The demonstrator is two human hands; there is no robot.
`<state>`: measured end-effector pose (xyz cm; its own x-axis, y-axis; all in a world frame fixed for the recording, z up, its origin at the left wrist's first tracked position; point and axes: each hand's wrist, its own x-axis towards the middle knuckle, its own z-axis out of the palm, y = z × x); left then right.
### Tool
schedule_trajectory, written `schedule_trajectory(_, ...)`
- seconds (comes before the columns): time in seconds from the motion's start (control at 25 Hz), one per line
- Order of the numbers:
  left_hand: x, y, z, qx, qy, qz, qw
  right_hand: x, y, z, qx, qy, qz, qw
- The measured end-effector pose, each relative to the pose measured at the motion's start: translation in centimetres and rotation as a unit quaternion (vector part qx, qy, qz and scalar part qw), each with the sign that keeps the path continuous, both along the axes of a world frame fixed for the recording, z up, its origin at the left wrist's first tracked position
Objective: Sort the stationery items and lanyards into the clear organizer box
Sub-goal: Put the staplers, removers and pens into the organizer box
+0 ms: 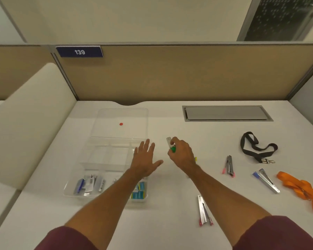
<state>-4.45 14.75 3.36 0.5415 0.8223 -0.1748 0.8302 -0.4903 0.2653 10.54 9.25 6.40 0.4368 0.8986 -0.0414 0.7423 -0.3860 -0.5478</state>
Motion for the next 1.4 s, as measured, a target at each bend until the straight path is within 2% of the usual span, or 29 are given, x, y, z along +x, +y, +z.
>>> schedule_trajectory(0.2, -7.3, 2.3, -1.1, -0.004, 0.042, 0.019, 0.999, -6.8, 3.0, 0.0, 0.008, 0.021, 0.042, 0.999)
schedule_trajectory(0.36, -10.0, 3.2, -2.6, -0.038, 0.079, -0.012, 0.996, -10.2, 4.6, -0.5, 0.004, 0.058, 0.054, 0.997)
schedule_trajectory(0.64, -11.0, 3.7, -4.2, -0.05, 0.039, -0.035, 0.997, -12.2, 5.6, -2.1, -0.042, 0.098, 0.06, 0.993)
schedule_trajectory(1.04, -9.6, 3.7, -2.4, 0.002, -0.017, -0.07, 0.997, -10.2, 1.9, -1.3, -0.006, -0.009, 0.026, 1.0)
schedule_trajectory(1.4, -0.8, -0.2, -0.6, 0.011, -0.026, -0.163, 0.986, -3.5, -5.2, -2.9, -0.043, -0.055, -0.071, 0.995)
